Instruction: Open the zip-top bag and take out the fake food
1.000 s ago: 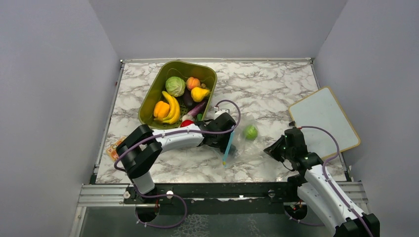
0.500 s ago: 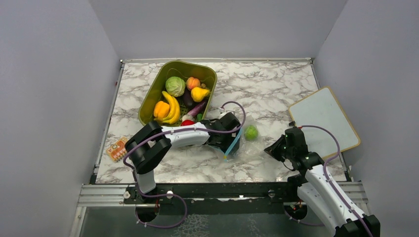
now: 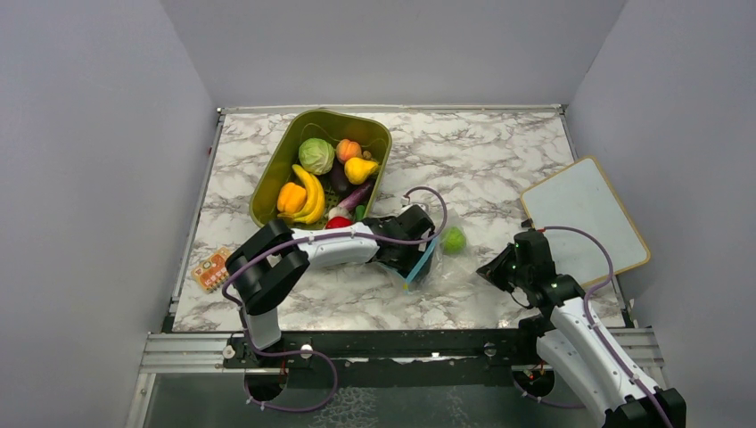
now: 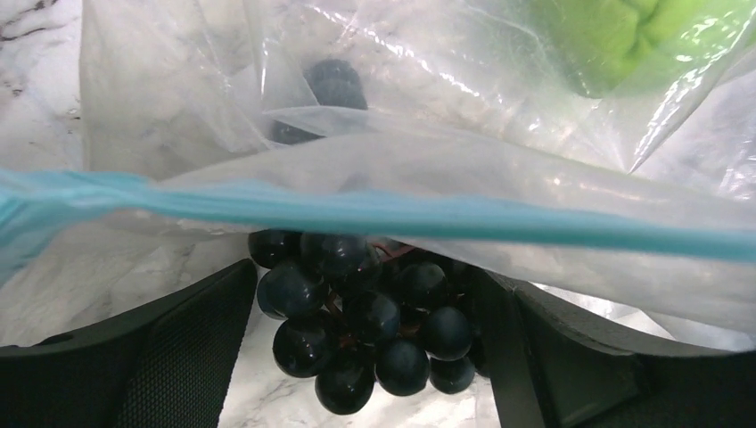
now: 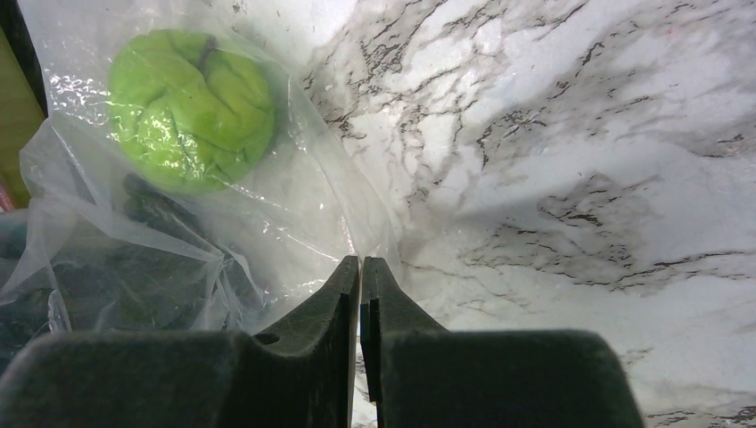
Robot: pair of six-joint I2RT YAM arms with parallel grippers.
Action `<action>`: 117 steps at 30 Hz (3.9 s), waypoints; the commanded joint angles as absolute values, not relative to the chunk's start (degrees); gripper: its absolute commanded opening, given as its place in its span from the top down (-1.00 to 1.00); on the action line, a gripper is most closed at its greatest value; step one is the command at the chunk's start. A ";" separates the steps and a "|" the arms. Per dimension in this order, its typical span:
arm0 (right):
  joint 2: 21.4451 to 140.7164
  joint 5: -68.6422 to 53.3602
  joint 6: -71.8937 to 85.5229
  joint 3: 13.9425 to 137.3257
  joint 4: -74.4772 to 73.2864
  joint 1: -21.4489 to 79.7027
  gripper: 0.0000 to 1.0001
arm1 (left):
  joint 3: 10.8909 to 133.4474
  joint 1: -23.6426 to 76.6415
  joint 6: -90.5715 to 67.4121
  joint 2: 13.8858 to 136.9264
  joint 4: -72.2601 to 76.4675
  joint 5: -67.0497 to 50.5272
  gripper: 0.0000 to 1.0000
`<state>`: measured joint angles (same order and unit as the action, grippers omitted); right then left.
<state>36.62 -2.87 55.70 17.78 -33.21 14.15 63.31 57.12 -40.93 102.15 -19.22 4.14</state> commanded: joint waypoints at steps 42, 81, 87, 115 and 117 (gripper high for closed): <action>50.17 -23.39 36.05 22.94 -23.47 14.15 0.21 | 74.60 58.63 -30.46 101.25 -43.46 10.98 -0.62; 39.84 -46.65 45.96 21.60 -3.72 14.15 -0.22 | 68.91 59.66 -39.25 99.14 -29.07 9.68 0.97; 47.08 -48.41 48.75 23.85 -0.03 14.30 -0.24 | 68.40 59.68 -39.63 98.80 -28.28 8.58 0.99; 58.84 -38.41 47.01 31.29 -1.88 21.77 -0.01 | 68.29 59.70 -39.35 98.15 -27.52 6.81 1.00; 59.01 -38.36 46.72 32.02 -2.75 21.99 -0.10 | 68.33 59.68 -39.29 98.17 -27.58 6.70 1.00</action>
<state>58.59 -40.23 48.10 29.21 -0.80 21.41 68.45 59.37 -39.31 100.42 -28.73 8.12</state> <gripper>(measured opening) 0.520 0.190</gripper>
